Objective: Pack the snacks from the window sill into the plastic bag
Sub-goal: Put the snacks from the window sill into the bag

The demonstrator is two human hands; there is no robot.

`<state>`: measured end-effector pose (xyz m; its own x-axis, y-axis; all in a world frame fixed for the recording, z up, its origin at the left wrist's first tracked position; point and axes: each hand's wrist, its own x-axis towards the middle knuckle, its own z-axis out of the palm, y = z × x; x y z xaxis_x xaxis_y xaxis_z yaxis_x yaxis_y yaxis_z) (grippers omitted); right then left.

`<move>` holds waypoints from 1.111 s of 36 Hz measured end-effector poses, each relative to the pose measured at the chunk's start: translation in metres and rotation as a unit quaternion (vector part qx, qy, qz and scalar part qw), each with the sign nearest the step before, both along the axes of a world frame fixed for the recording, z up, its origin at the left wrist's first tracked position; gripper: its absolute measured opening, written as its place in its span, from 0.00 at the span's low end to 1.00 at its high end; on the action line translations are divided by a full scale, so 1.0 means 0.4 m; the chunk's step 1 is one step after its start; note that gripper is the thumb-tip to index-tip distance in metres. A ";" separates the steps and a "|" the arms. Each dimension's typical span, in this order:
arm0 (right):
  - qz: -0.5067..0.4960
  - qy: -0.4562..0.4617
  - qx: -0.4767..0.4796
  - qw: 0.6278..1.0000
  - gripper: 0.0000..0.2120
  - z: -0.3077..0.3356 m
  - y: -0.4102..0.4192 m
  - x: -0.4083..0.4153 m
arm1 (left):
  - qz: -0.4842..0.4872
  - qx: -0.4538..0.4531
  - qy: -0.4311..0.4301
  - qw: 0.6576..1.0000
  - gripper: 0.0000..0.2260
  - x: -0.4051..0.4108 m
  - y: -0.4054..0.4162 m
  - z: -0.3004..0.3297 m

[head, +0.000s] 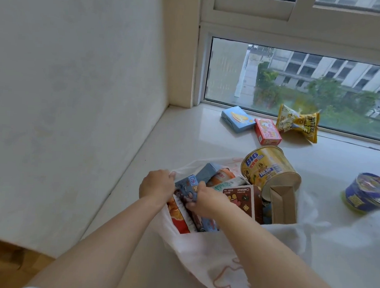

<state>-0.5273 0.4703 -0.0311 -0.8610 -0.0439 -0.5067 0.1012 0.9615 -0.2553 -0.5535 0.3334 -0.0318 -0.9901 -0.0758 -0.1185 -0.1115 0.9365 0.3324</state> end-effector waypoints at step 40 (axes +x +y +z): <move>-0.286 0.028 -0.133 0.949 0.13 -0.107 0.910 -0.626 | -0.052 -0.040 -0.174 0.983 0.16 -0.787 0.783 -0.195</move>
